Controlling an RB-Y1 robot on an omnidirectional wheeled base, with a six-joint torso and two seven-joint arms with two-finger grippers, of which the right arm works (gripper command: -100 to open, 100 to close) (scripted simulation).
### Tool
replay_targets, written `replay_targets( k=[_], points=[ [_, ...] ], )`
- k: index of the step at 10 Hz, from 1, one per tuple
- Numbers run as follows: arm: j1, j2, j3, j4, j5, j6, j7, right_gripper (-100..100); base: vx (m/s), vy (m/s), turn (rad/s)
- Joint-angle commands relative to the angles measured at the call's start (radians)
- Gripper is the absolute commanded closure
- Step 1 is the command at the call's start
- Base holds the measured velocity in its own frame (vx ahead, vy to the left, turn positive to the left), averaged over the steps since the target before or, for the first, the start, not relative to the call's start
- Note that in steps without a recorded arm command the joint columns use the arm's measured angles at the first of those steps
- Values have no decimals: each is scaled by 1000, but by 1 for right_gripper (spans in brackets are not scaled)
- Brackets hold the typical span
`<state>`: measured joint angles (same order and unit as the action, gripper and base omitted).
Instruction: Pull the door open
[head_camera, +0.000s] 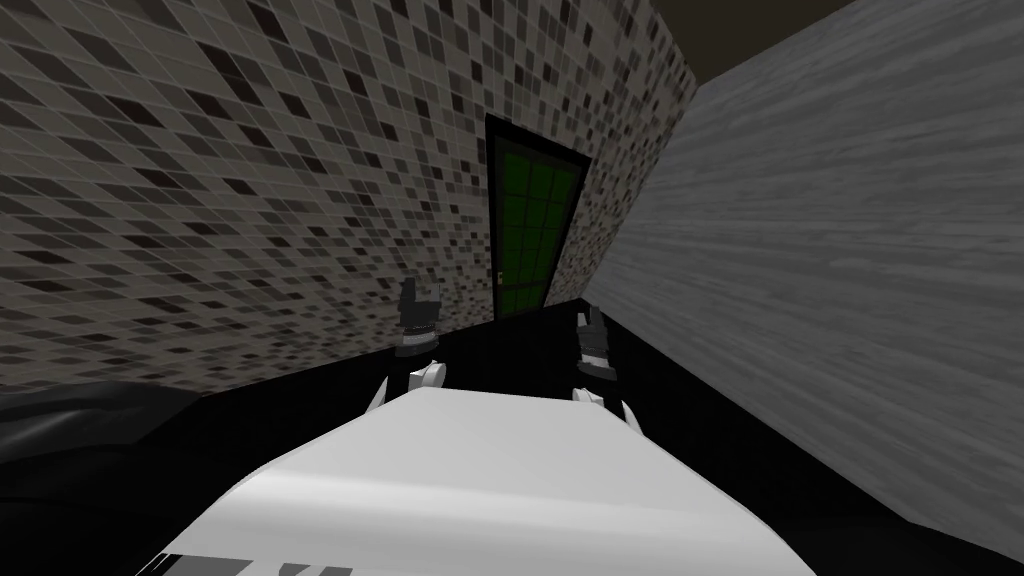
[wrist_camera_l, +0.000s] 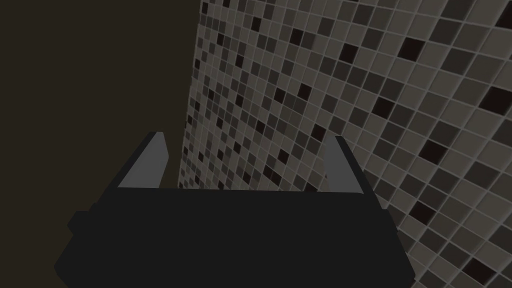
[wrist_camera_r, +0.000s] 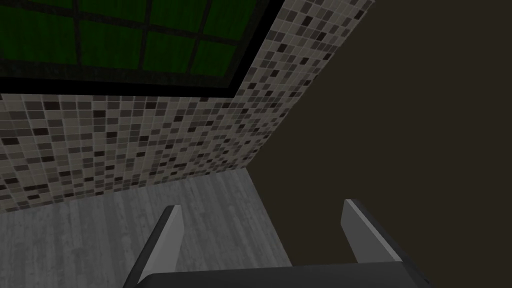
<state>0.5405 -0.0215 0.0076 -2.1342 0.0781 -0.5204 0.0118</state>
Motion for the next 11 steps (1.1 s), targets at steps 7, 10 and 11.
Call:
replay_targets(
  k=[7, 10, 11],
  points=[
    [-9, -42, -55, 140, 31, -61, 161, -100, 133, 37, 129],
    [-12, -51, -71, 184, 42, -81, 211, -100, 103, 17, 85],
    [-13, -53, -77, 200, 45, -87, 229, -100, 97, 23, 102]
  ],
)
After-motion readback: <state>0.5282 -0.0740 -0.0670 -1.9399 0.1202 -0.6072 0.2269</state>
